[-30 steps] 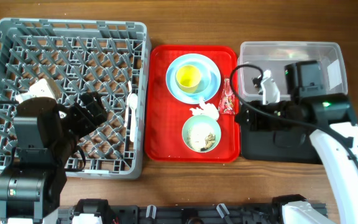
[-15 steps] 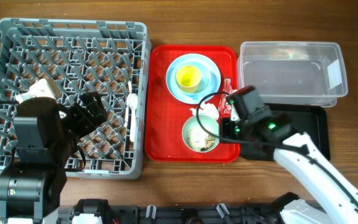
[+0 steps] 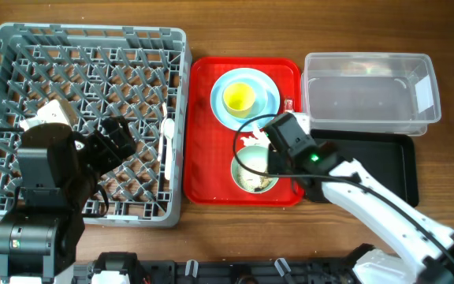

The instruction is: Sort waste into correct bins and load items into the dishwasher rack

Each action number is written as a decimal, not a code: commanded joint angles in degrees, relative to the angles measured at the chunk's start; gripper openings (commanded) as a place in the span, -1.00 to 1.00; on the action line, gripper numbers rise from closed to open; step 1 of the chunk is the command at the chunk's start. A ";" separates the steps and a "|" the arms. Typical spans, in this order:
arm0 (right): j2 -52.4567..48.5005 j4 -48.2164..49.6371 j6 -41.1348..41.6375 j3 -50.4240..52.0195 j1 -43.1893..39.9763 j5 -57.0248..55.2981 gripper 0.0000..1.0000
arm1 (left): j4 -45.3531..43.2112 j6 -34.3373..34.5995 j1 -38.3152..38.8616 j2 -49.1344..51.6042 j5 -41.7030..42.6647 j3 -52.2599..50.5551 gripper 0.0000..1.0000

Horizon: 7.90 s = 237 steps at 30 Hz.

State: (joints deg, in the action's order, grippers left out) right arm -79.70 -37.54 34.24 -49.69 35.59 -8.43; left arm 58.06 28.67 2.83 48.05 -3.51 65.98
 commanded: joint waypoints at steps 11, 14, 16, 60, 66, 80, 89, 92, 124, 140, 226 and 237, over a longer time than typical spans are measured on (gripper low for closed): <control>-2.49 15.15 -8.39 0.13 5.27 24.92 -0.78 | -0.11 0.55 -0.39 -0.11 0.26 0.79 1.00; -2.49 14.03 -6.34 0.13 6.60 20.44 -0.91 | -0.11 0.55 -0.39 -0.11 0.26 0.79 1.00; -2.49 9.92 -4.28 0.13 6.60 11.34 -0.91 | -0.09 0.55 -0.39 -0.11 0.26 0.79 1.00; -2.32 16.72 -16.22 7.96 6.54 4.20 -0.84 | -0.11 0.55 -0.39 -0.11 0.24 0.79 1.00; -1.79 16.96 -20.15 3.28 4.37 -0.02 -0.45 | -0.11 0.55 -0.39 -0.11 0.26 0.79 1.00; -9.86 20.52 -26.69 3.30 -1.88 3.50 -0.24 | -0.09 0.55 -0.39 -0.11 0.26 0.79 1.00; -16.22 22.47 -28.06 2.91 -1.88 3.85 -0.52 | -0.11 0.55 -0.39 -0.11 0.24 0.79 1.00; -14.47 20.92 -28.00 0.85 -1.88 5.90 -0.76 | -0.11 0.55 -0.39 -0.11 0.24 0.79 1.00; -9.29 15.37 -27.93 -6.95 -27.43 -11.15 0.18 | -0.09 0.52 -0.39 -0.11 0.24 0.79 1.00; 10.86 5.68 -18.25 -9.66 -26.38 20.26 0.31 | -0.11 0.55 -0.39 -0.11 0.26 0.79 1.00; -19.06 10.01 -13.07 -8.02 -5.05 -15.56 -0.91 | -0.11 0.55 -0.39 -0.11 0.24 0.79 1.00; -23.02 13.38 -10.58 -4.98 -5.29 -14.45 -0.91 | -0.11 0.55 -0.39 -0.11 0.24 0.79 1.00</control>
State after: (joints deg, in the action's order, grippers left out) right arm -100.79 -23.29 22.04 -55.86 30.44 -22.20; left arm 58.08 28.67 2.83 48.05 -3.51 65.98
